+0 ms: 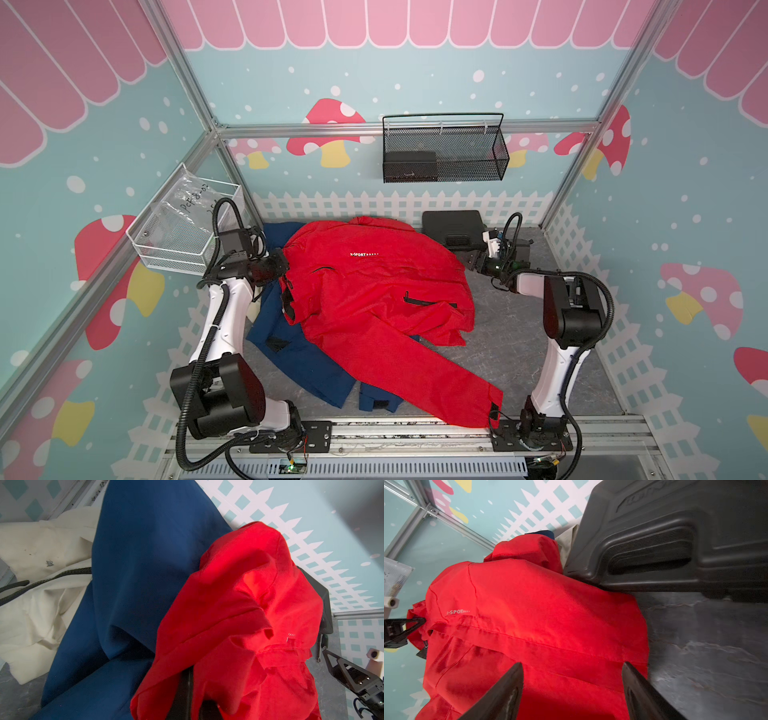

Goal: Unzip the jacket
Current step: Flatten out the jacket.

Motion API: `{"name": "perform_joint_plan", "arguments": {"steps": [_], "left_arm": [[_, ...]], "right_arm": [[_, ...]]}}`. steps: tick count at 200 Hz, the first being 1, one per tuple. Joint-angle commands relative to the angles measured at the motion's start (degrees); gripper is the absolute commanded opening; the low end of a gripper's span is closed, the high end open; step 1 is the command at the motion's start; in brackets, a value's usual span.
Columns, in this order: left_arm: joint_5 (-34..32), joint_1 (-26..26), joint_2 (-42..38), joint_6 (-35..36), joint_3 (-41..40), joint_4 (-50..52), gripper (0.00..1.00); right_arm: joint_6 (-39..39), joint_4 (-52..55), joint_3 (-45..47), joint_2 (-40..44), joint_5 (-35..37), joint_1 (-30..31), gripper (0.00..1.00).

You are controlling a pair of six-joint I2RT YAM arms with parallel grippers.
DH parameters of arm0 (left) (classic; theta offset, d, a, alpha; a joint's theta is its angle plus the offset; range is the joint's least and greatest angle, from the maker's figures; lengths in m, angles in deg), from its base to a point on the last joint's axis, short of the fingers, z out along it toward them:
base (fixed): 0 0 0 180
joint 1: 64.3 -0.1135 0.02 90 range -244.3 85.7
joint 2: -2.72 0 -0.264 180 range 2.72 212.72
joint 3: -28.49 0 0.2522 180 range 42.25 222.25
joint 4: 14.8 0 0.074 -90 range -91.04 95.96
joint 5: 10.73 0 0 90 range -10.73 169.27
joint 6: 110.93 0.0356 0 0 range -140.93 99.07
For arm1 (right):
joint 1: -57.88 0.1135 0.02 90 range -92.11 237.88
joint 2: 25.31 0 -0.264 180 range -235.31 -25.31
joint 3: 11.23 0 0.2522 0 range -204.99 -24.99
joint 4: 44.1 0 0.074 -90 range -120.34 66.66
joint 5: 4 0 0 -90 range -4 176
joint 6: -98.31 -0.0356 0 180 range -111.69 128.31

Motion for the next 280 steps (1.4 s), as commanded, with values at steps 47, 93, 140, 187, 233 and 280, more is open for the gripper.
{"name": "perform_joint_plan", "arguments": {"steps": [47,93,140,187,233,280], "left_arm": [[1.7,-0.3,0.5,-0.4,-0.7,-0.8,0.0],[1.9,-0.1,0.9,-0.5,-0.8,-1.1,0.0],[1.6,-0.1,1.3,-0.4,-0.7,-1.0,0.0],[1.5,-0.2,1.9,-0.3,-0.4,-1.0,0.0],[0.1,0.6,1.0,-3.2,2.2,-3.5,0.0],[-8.6,11.7,2.7,-7.7,19.8,-8.4,0.0]], "right_arm": [[6.5,6.2,-9.9,-11.0,-4.7,-0.4,0.9],[6.7,3.6,-11.0,-13.7,-11.8,0.1,0.84],[4.5,0.7,-12.2,-15.8,-14.2,1.3,0.75],[6.7,-0.4,-10.3,-11.1,-9.8,1.6,0.02],[7.8,-0.2,-2.7,2.0,-0.9,1.4,0.0],[5.5,0.2,9.5,21.1,6.8,1.6,0.0]]}}
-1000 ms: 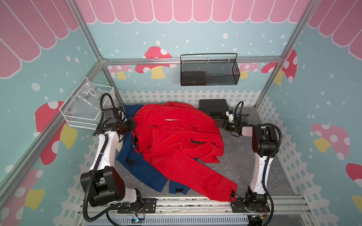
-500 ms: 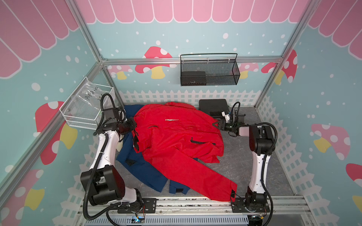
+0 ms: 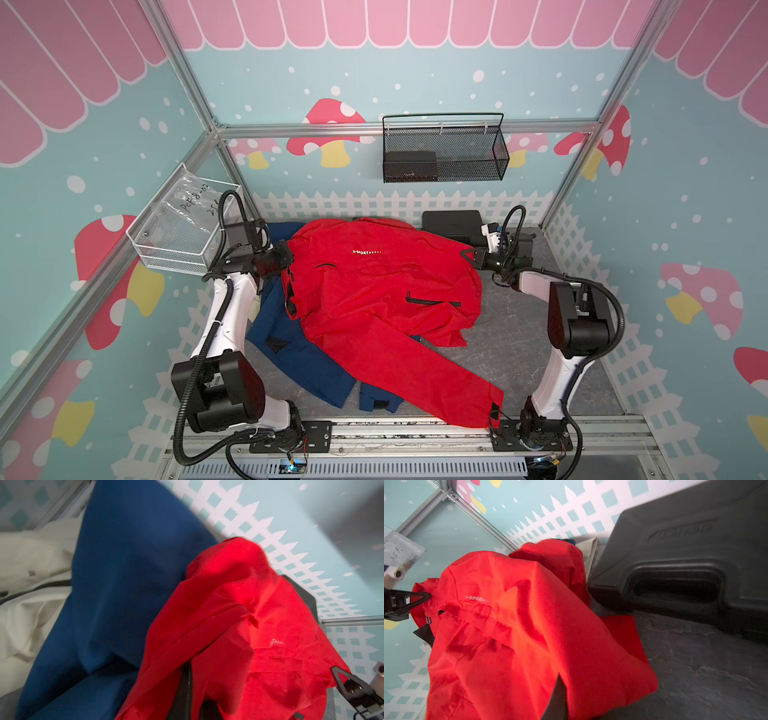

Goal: Unzip the jacket
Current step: Flatten out the jacket.

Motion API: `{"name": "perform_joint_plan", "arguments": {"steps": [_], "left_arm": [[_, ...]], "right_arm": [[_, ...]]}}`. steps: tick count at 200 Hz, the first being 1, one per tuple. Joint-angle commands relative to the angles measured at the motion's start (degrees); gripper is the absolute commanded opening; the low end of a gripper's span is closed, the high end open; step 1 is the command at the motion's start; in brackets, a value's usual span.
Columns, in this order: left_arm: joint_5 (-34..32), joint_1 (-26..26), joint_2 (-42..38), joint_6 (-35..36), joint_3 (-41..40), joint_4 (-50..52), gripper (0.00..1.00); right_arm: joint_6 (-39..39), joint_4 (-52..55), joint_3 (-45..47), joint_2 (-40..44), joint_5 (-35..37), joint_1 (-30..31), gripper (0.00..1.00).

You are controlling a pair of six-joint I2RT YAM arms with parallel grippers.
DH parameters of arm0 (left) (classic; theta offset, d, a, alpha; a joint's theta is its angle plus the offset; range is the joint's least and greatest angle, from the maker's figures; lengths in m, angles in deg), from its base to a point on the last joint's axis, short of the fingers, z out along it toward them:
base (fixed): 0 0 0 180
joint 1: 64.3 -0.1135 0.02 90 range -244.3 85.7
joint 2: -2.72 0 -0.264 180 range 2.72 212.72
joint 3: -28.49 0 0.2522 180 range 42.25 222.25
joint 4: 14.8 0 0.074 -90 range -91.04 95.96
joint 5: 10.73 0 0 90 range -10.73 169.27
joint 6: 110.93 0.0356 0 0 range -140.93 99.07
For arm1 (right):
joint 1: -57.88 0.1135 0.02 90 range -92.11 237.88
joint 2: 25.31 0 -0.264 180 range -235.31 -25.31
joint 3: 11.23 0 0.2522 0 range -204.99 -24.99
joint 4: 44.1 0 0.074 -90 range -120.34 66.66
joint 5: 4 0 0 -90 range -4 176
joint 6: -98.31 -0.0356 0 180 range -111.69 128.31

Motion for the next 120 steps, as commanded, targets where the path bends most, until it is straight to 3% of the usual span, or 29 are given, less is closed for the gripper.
{"name": "perform_joint_plan", "arguments": {"steps": [1,51,120], "left_arm": [[-5.0,5.6,1.3,-2.7,13.3,-6.5,0.0],[-3.4,13.4,18.3,-4.6,48.6,-0.7,0.0],[-3.5,18.7,26.9,-11.9,70.7,-14.5,0.0]], "right_arm": [[-0.5,-0.7,5.5,9.0,5.7,-0.3,0.0],[2.7,7.8,14.7,31.8,9.9,-0.3,0.0],[6.3,9.1,22.6,55.4,2.3,0.8,0.0]]}}
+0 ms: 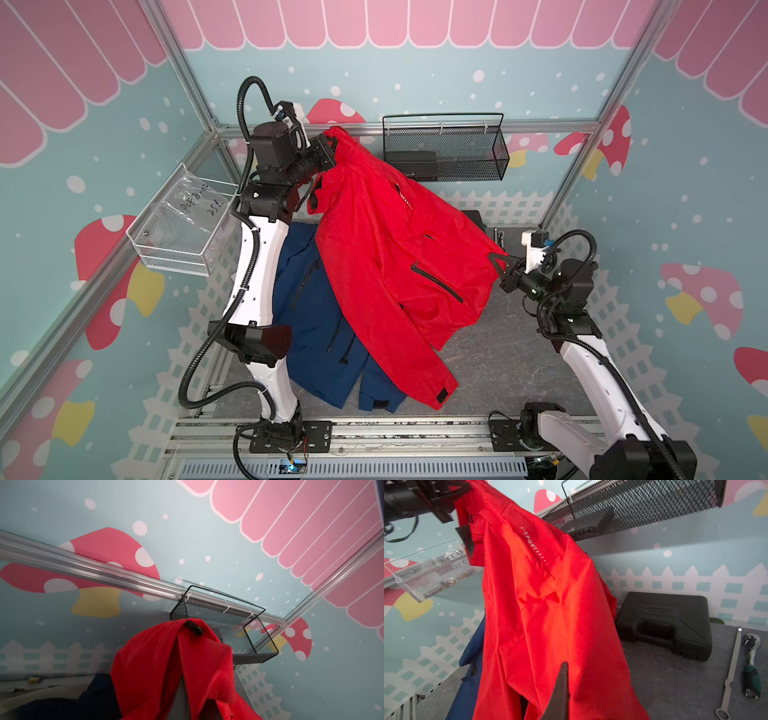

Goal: Unzip the jacket
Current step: Flatten out the jacket.

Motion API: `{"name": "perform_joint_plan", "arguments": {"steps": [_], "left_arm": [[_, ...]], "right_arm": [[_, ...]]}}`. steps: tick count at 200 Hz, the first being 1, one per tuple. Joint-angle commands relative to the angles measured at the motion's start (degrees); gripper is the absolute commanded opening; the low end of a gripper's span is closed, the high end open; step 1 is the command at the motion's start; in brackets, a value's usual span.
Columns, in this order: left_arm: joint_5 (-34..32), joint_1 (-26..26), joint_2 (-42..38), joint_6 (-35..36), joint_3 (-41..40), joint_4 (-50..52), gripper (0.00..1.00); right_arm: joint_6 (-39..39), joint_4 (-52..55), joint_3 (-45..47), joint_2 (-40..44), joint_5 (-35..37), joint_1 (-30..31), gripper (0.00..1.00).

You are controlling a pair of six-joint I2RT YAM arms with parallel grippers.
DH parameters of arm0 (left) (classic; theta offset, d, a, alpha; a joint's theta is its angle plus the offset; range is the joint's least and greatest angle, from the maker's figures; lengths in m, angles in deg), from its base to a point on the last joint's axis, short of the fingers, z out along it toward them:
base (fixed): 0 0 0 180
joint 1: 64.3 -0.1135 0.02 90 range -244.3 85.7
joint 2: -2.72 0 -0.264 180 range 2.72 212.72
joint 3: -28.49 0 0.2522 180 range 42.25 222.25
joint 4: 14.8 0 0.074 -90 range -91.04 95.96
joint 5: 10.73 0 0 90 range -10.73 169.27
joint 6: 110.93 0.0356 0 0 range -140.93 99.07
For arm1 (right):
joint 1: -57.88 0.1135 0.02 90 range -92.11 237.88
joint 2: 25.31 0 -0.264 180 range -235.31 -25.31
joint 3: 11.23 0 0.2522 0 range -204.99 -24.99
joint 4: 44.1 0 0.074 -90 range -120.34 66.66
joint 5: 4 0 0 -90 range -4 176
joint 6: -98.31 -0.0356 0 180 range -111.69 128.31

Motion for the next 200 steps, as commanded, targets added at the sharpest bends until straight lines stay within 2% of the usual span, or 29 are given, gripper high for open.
{"name": "perform_joint_plan", "arguments": {"steps": [1,38,63,80,107,122,135,144,148,150,153,163,175,190,200], "left_arm": [[-1.4,0.5,0.0,-4.6,6.6,-12.5,0.0],[-4.7,0.5,-1.7,-8.6,6.8,-23.2,0.0],[-5.1,0.5,-2.2,-9.8,7.0,-26.2,0.0],[-5.3,0.5,-1.3,-9.6,8.4,-25.0,0.0],[-4.7,0.0,0.9,-9.3,8.8,-19.4,0.0],[-2.9,-0.7,2.0,-9.7,7.5,-13.3,0.0],[-0.7,-1.5,1.8,-9.7,2.8,-9.9,0.0],[1.1,-2.0,1.0,-9.2,-2.4,-8.3,0.0],[2.0,-2.2,0.7,-9.0,-4.9,-7.7,0.02],[2.4,-2.3,0.4,-8.7,-6.2,-7.5,0.06],[2.8,-2.5,0.1,-8.4,-8.3,-7.3,0.14],[4.2,-3.1,-1.3,-7.1,-15.6,-6.8,0.47],[4.3,-3.8,-3.6,-5.2,-24.7,-6.9,0.63],[3.9,-5.5,-7.0,-3.3,-35.6,-7.9,0.74],[4.4,-7.2,-10.1,-2.7,-42.1,-8.3,0.78]], "right_arm": [[3.2,0.4,2.2,4.7,-3.9,0.6,0.0],[7.5,0.5,1.8,7.5,-10.8,0.8,0.0],[10.8,2.4,1.8,9.6,-18.4,0.8,0.0],[11.7,4.0,2.5,11.0,-21.0,0.9,0.0],[9.9,4.2,5.3,12.3,-19.7,1.2,0.0],[9.7,6.1,7.0,12.3,-16.0,1.2,0.0],[10.2,9.0,7.7,11.7,-11.6,1.2,0.0],[9.8,11.2,8.0,10.8,-7.3,1.2,0.06],[9.8,12.0,7.9,10.1,-5.5,1.2,0.12],[9.8,12.5,8.0,9.7,-4.6,1.2,0.16],[9.8,13.1,7.9,9.1,-3.3,1.2,0.28],[9.8,15.8,6.9,6.9,1.3,1.2,0.54],[10.2,18.2,5.0,3.1,5.3,1.2,0.78],[9.6,18.4,2.7,-1.2,8.8,1.1,0.92],[9.4,18.1,0.6,-4.4,10.4,1.1,0.94]]}}
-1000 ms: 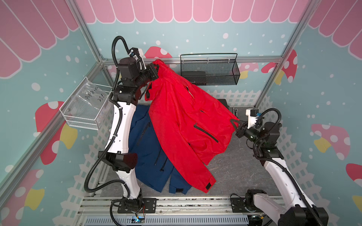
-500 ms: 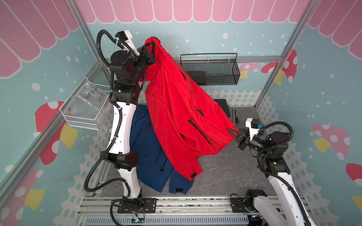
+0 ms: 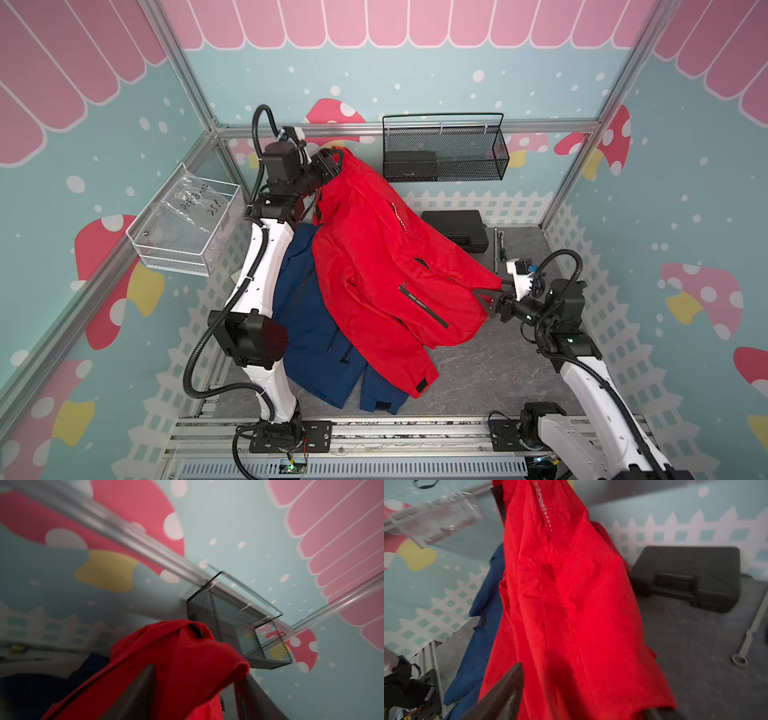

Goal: Unzip the jacket
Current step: Flatten out the jacket.

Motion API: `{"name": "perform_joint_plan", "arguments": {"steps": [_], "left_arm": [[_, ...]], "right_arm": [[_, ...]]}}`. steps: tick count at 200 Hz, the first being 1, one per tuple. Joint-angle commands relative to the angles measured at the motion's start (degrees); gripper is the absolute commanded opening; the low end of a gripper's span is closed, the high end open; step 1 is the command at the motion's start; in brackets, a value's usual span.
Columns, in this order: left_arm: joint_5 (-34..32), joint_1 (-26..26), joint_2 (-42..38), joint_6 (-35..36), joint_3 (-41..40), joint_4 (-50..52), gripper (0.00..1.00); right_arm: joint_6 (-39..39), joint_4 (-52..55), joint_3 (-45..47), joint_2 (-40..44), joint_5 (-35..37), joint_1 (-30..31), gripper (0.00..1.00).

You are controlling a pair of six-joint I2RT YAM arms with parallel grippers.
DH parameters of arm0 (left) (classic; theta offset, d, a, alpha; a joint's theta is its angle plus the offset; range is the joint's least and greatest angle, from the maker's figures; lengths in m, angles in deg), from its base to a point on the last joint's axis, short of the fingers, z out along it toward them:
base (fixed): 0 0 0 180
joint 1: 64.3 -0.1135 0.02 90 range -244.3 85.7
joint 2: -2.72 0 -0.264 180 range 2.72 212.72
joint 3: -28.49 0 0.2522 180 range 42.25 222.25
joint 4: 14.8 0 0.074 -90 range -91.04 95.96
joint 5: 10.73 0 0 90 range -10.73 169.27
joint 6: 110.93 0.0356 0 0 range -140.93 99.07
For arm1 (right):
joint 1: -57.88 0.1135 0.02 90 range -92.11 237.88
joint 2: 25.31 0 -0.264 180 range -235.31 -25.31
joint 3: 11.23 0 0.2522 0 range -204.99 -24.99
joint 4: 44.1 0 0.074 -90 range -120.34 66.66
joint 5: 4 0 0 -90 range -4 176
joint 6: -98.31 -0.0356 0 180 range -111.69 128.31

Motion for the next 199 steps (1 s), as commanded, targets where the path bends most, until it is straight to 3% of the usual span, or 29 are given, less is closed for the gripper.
{"name": "perform_joint_plan", "arguments": {"steps": [1,12,24,54,87,116,199], "left_arm": [[2.0,-3.0,-6.2,3.1,-11.9,2.4,0.78],[1.8,-5.0,-11.0,3.3,-19.7,1.2,0.84],[1.3,-7.5,-16.6,3.2,-28.2,0.2,0.99],[2.7,-13.2,-28.8,5.6,-42.7,4.7,0.98],[6.6,-14.8,-35.9,6.7,-50.5,11.1,0.93],[12.5,-14.6,-37.3,4.0,-55.5,10.1,0.84],[12.3,-8.1,-30.5,4.4,-58.5,4.3,0.81]], "right_arm": [[0.5,2.4,-5.1,-4.9,8.7,0.0,0.94],[0.4,2.3,-7.9,-8.9,9.6,0.0,0.95],[0.3,1.8,-10.7,-13.1,9.7,0.0,0.95],[0.9,-0.1,-16.7,-20.9,8.3,0.0,0.95],[2.4,-0.1,-24.1,-28.5,5.3,0.0,0.89],[3.3,0.2,-29.3,-34.4,2.6,0.1,0.84],[9.2,4.5,-39.6,-45.6,0.0,2.4,0.82]]}}
